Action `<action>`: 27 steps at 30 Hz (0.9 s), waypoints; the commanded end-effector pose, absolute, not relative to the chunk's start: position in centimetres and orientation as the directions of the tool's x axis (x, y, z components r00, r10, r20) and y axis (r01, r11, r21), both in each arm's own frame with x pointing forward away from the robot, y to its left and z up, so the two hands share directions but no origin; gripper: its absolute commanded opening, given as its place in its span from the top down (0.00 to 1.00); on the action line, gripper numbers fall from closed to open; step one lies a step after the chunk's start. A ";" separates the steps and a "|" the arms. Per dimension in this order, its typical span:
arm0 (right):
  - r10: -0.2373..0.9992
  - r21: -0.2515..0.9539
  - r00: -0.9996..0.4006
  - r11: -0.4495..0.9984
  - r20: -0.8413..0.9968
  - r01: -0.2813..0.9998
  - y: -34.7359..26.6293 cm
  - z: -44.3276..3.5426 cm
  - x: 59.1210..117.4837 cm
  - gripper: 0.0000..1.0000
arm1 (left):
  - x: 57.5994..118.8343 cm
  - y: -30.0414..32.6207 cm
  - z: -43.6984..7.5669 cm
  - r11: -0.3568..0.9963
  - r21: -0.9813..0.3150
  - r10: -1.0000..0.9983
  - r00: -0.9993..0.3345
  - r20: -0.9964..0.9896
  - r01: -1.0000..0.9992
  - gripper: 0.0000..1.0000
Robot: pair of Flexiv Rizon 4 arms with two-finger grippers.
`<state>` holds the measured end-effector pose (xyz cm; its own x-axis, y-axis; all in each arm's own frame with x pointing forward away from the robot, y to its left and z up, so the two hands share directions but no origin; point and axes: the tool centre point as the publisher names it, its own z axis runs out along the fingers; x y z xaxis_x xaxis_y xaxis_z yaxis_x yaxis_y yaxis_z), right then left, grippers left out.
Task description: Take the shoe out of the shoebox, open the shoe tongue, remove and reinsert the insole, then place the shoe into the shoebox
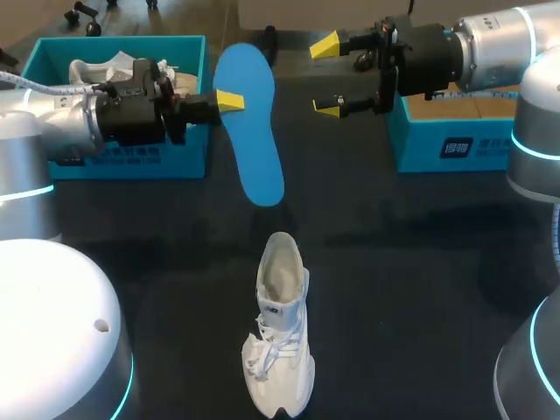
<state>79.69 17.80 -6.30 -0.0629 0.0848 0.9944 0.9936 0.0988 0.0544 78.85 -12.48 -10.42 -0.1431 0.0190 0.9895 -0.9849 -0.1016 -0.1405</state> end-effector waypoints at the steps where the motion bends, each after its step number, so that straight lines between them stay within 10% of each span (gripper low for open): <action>1: 0.087 0.055 -0.063 0.099 0.994 0.994 17.9 -6.3 79.7 0.00 | 78.6 -12.6 -10.7 -0.101 -0.049 0.035 -0.053 0.998 -0.994 1.00; 27: 0.087 0.055 -0.063 0.099 0.994 0.994 17.9 -6.3 79.7 0.00 | 78.3 -13.7 -12.2 -0.096 -0.092 0.049 -0.097 0.994 -0.991 1.00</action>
<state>79.69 17.80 -6.30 -0.0629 0.0849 0.9944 0.9936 0.0988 0.0544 78.15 -13.71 -11.88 -0.0966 0.0444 0.9943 -0.9905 -0.1024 -0.0917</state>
